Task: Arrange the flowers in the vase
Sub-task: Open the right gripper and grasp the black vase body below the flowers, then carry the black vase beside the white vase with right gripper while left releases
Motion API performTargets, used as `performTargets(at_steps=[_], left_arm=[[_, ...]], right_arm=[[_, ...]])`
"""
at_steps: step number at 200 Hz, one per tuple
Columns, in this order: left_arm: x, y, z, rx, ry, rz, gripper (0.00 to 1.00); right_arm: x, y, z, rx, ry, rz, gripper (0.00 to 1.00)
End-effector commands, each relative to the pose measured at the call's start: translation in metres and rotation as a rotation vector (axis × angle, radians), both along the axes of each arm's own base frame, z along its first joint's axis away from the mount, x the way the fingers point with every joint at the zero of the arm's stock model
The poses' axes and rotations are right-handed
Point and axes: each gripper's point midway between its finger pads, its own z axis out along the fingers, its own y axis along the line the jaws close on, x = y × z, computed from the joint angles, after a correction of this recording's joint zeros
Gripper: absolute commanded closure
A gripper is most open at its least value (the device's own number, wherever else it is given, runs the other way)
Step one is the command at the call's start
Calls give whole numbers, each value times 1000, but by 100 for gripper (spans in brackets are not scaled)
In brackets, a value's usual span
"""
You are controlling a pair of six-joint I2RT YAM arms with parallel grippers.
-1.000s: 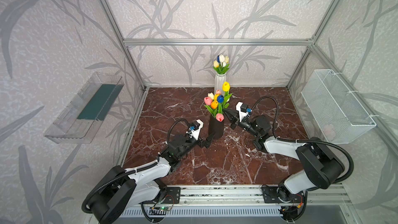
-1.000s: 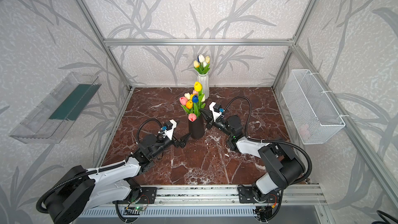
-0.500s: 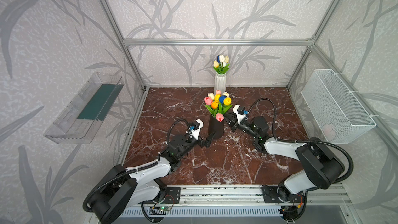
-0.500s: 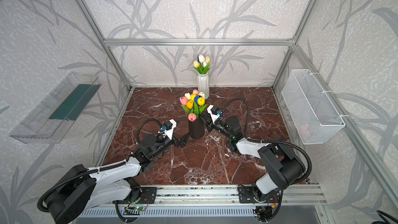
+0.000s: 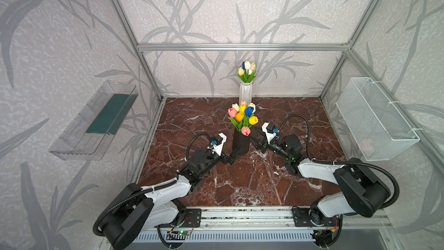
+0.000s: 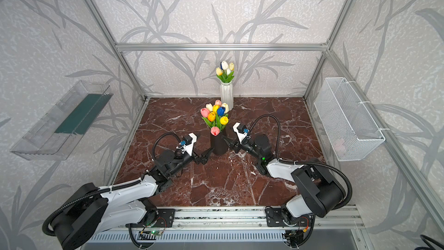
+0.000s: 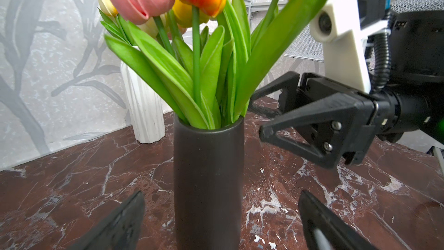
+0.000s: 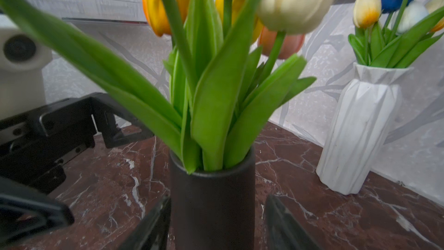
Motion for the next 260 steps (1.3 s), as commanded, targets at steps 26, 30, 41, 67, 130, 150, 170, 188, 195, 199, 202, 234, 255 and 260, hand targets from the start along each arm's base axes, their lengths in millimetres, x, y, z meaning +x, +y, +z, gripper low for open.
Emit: performTargets(at_steps=[26,30,41,67,130,150,170,188,195,199,202,234,255,260], left_arm=[[3,11,3,-17,-17,40,0],[3,11,3,-17,-17,39,0],[3,11,3,-20,-18,39,0],[3,10,3,-22,-22,33,0],[1,12,4,-7,-20,35,0],[1,13,4,-5,-22,38,0],[1,13,3,-2,-23,41,1],[2,14,3,-1,-21,44,0],[2,14,3,-1,-22,45,0],[2,14,2,2,-21,46,0],[2,14,2,2,-21,46,0],[6,15,1,9,-25,58,0],[8,15,2,6,-33,63,0],[9,16,3,4,-37,63,0]], right_arm=[[-4,4,6,4,-33,27,19],[-3,6,4,-3,-21,38,17],[0,14,0,-9,5,64,14],[13,18,-1,41,17,46,12],[36,47,-17,50,50,83,11],[41,53,-21,38,43,76,13],[44,54,-22,41,43,74,19],[45,55,-20,43,33,74,27],[46,53,-18,44,29,65,31],[46,53,-18,44,27,61,33],[46,52,-17,42,23,57,34],[54,36,-5,59,-3,-4,53],[66,12,11,82,-53,-71,59],[71,6,15,86,-64,-88,60]])
